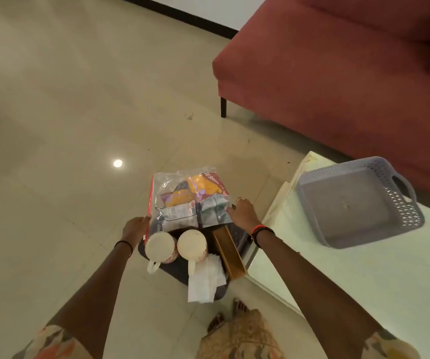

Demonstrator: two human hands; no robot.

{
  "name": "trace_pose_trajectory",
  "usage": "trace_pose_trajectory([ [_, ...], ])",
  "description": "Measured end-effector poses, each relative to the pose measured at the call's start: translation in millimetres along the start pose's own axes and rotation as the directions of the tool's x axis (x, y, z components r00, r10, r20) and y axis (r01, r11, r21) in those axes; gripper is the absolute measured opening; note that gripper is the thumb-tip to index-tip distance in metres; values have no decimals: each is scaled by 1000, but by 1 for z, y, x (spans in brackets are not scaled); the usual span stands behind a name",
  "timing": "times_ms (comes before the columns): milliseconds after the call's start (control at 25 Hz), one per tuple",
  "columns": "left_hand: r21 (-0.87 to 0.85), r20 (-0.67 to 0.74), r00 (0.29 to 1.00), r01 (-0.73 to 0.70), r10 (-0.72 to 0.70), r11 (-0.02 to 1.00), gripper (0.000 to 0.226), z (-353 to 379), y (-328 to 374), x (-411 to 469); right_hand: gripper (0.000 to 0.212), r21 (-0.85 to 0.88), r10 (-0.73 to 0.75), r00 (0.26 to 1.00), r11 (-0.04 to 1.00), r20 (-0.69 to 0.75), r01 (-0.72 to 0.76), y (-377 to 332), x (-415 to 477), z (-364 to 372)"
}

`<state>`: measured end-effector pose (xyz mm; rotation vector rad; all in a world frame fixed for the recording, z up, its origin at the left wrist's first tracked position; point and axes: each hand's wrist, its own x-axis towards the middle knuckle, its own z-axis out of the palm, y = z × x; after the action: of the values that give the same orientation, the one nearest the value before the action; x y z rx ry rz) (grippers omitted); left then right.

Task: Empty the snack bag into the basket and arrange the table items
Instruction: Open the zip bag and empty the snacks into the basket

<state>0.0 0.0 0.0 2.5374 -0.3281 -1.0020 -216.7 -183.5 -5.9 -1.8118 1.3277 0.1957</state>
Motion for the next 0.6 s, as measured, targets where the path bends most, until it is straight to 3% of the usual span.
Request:
trace_pose_trajectory([
  [80,-81,1,999,51,-51,995,43,10,-2,8,46,-7,43,999,999,33,-43,1,12,9],
  [280,-298,-32,988,137,-153,945,31,18,-4,22,36,82,71,996,994,62,-76,10,29,27],
  [400,-453,-35,988,118,-150,884,16,4,9,25,31,133,89,994,986,62,-97,8,28,25],
  [600,-625,36,999,34,-15,780,30,-22,78,13,37,131,71,997,989,10,-72,-7,13,3],
])
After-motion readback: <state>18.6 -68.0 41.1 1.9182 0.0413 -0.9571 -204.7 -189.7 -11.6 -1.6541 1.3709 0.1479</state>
